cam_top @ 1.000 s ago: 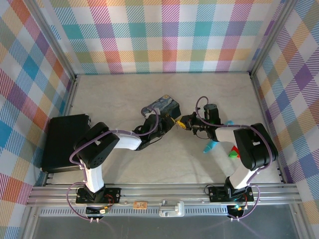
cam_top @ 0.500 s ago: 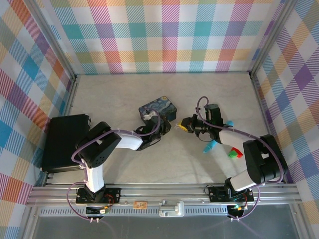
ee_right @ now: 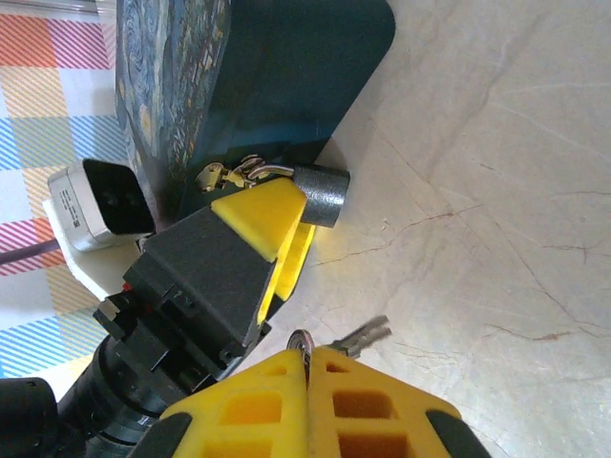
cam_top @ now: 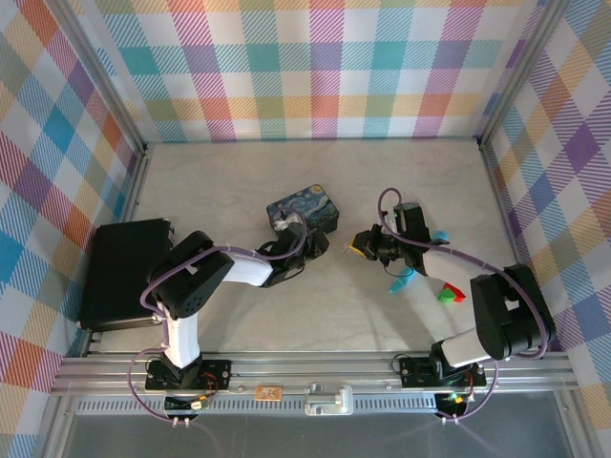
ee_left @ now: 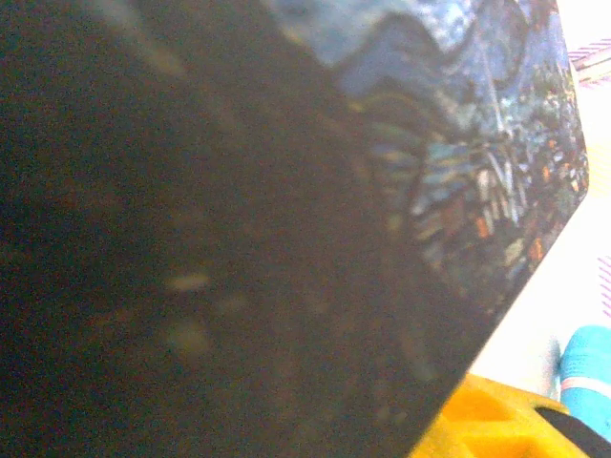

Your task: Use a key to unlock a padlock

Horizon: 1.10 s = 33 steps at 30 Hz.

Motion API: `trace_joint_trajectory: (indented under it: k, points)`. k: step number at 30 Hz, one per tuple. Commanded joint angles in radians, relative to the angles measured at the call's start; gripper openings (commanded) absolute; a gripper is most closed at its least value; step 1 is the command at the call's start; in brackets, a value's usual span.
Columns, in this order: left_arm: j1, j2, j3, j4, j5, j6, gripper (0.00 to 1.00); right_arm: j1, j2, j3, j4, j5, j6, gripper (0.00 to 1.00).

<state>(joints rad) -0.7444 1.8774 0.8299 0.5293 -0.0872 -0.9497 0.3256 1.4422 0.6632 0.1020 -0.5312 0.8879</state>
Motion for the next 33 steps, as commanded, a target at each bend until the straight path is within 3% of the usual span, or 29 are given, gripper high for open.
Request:
trace_joint_trajectory:
  k: [1,6,12,21,33]
  points:
    - [0.021,-0.098,-0.048,-0.055,0.026,0.004,0.46,-0.004,-0.022,0.039,-0.033,0.018,-0.044,0.00]
    - [0.018,-0.247,-0.085,-0.087,0.068,-0.055,0.47,0.009,-0.013,0.047,0.009,0.039,-0.009,0.00]
    - [-0.023,-0.342,-0.087,-0.045,0.040,-0.144,0.44,0.052,-0.011,0.039,0.104,0.130,0.098,0.00]
    - [-0.085,-0.221,-0.030,0.151,0.014,-0.277,0.39,0.110,-0.026,0.012,0.231,0.255,0.245,0.00]
    - [-0.095,-0.171,0.001,0.173,0.006,-0.305,0.31,0.119,-0.022,0.007,0.270,0.247,0.278,0.00]
